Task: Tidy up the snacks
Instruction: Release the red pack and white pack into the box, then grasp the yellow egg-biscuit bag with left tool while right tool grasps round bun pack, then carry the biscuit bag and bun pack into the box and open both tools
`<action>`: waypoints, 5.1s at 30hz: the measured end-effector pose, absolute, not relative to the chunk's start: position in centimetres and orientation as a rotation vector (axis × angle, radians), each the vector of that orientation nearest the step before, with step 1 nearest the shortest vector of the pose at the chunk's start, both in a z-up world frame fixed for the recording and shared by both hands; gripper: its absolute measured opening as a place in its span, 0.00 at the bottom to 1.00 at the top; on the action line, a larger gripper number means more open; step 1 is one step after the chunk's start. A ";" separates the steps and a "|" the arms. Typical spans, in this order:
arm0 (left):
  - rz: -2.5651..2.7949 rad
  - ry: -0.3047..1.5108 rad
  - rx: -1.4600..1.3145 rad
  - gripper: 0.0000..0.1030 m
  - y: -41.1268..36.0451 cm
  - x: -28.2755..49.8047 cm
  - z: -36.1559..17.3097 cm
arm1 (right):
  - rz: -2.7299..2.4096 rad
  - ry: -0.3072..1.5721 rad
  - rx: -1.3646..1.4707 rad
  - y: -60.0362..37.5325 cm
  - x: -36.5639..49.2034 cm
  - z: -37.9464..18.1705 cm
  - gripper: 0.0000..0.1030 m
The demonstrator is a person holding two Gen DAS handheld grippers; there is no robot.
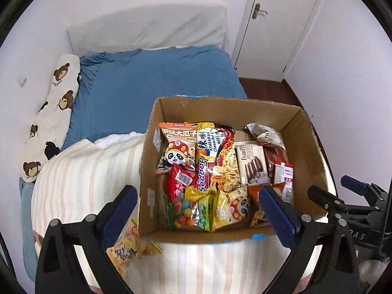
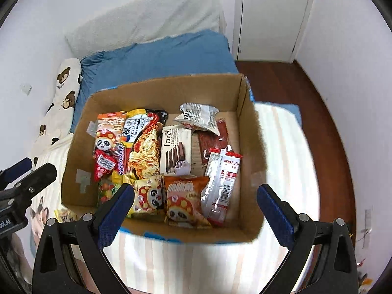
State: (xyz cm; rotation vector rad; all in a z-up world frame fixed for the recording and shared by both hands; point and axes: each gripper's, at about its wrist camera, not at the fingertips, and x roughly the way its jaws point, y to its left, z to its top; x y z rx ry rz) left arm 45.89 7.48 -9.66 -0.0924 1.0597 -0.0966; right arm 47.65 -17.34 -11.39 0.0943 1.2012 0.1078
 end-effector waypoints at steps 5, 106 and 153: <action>-0.106 1.009 -0.104 0.99 7.4 42.6 -7.8 | 0.132 1.140 0.102 -17.5 44.3 -8.4 0.99; -0.066 1.567 -0.185 0.70 10.5 26.1 -36.2 | 0.216 1.623 0.178 -10.9 24.8 -31.0 0.60; -0.226 1.261 -0.128 0.36 5.2 28.7 -15.9 | 0.294 1.257 0.269 -16.3 26.0 -13.3 0.50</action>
